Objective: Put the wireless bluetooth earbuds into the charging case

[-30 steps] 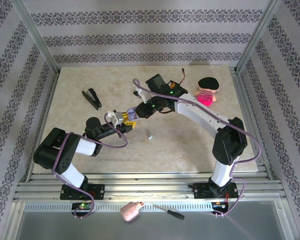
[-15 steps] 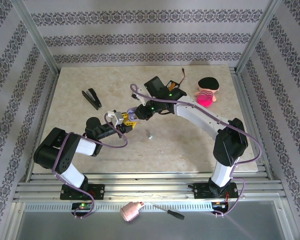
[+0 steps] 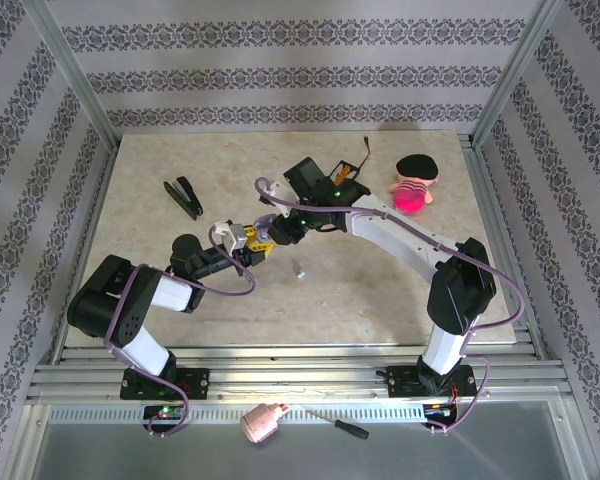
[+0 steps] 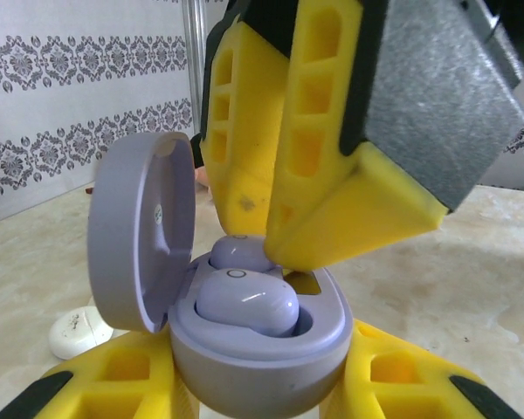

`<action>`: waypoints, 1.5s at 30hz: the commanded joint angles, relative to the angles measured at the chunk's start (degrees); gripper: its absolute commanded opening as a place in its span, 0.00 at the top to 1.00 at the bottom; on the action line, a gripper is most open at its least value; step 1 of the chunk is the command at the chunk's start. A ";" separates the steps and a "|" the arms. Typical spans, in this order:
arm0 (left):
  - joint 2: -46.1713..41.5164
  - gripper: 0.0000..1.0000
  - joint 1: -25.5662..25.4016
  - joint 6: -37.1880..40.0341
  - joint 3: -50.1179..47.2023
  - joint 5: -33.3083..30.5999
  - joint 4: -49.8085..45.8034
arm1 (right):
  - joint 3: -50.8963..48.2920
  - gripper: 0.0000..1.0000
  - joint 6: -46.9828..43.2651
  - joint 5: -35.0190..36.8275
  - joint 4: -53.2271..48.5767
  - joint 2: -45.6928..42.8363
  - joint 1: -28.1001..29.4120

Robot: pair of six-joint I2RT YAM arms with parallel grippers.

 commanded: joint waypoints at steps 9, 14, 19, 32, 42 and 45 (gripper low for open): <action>-0.27 0.86 0.30 0.55 0.34 0.31 3.17 | -3.46 0.46 1.92 -0.96 1.18 -7.81 -0.64; -1.06 0.86 0.26 3.30 -0.42 -0.85 3.16 | -4.43 0.31 9.30 -3.23 7.21 -9.27 -1.97; -2.04 0.88 0.34 4.39 -1.67 -3.51 3.19 | 1.51 0.23 18.26 -3.89 7.04 -3.68 -3.23; -3.30 0.92 0.16 3.44 -2.61 -6.05 3.06 | 7.83 0.23 21.81 -2.39 0.81 3.73 -3.46; -2.80 0.93 0.16 2.17 -1.55 -5.62 3.24 | -2.16 0.23 22.81 -2.62 4.50 -3.84 -3.58; -2.88 0.93 0.03 1.33 -1.07 -5.66 3.24 | -5.27 0.23 25.75 -3.89 7.25 -6.81 -4.20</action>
